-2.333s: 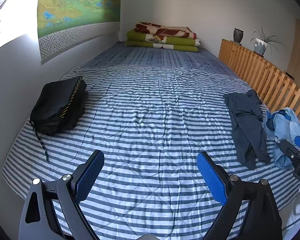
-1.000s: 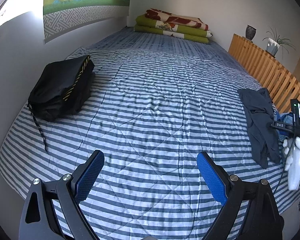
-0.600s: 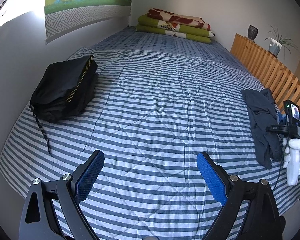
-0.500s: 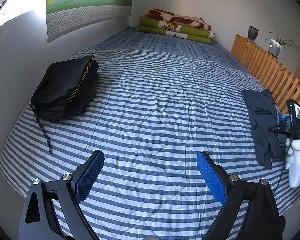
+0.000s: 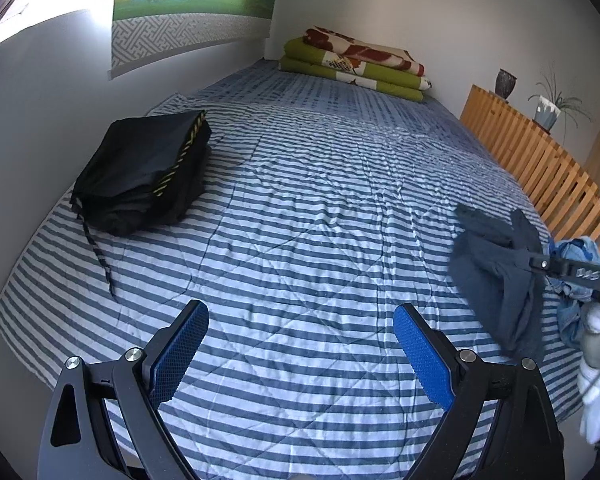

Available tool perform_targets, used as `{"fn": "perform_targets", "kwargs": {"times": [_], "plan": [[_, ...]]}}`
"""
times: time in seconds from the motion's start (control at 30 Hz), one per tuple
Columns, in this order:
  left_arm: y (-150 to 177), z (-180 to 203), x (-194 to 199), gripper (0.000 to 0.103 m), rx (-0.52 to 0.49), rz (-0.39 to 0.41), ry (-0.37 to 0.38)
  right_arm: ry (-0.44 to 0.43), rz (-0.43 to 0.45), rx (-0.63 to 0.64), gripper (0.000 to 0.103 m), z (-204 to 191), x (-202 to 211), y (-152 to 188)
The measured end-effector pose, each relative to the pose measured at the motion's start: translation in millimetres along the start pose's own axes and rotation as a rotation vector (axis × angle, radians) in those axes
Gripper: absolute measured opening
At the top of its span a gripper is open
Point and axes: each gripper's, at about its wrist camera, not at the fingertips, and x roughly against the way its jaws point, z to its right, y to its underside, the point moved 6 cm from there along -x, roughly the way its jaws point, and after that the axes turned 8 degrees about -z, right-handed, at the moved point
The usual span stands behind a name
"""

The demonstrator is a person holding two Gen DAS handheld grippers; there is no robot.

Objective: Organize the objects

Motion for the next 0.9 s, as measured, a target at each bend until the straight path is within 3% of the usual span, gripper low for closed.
{"fn": "perform_targets", "kwargs": {"times": [0.07,0.17,0.2,0.23,0.37,0.57,0.67,0.8,0.9], "plan": [[1.7,-6.1,5.3,0.095,0.005,0.007,0.004,-0.115,0.012,0.047,0.004,-34.4,10.2,-3.6],[4.9,-11.1,8.4,0.095,0.010,-0.002,0.027,-0.255,-0.022,0.066,0.017,-59.7,15.0,-12.8],[6.9,-10.9,8.7,0.095,0.007,-0.004,0.034,-0.258,-0.019,0.066,0.029,-59.8,16.7,-14.5],[8.1,-9.8,8.2,0.095,0.002,-0.005,0.039,-0.231,-0.008,0.062,0.036,-56.2,18.9,-16.3],[15.1,4.8,-6.5,0.096,-0.033,-0.047,0.075,-0.165,0.002,-0.005,0.040,-22.1,17.7,-10.7],[40.7,38.3,-62.3,0.096,-0.105,-0.223,0.133,0.016,-0.046,-0.156,0.048,75.1,1.0,27.0],[59.0,53.4,-89.5,0.096,-0.150,-0.300,0.121,0.084,-0.089,-0.243,0.049,120.5,-12.6,52.8],[68.8,48.7,-110.1,0.096,-0.139,-0.314,0.056,0.022,-0.158,-0.348,0.049,146.9,-35.7,93.8],[70.1,35.8,-121.6,0.096,-0.079,-0.332,0.068,-0.054,-0.198,-0.343,0.049,138.3,-57.4,111.0]]}}
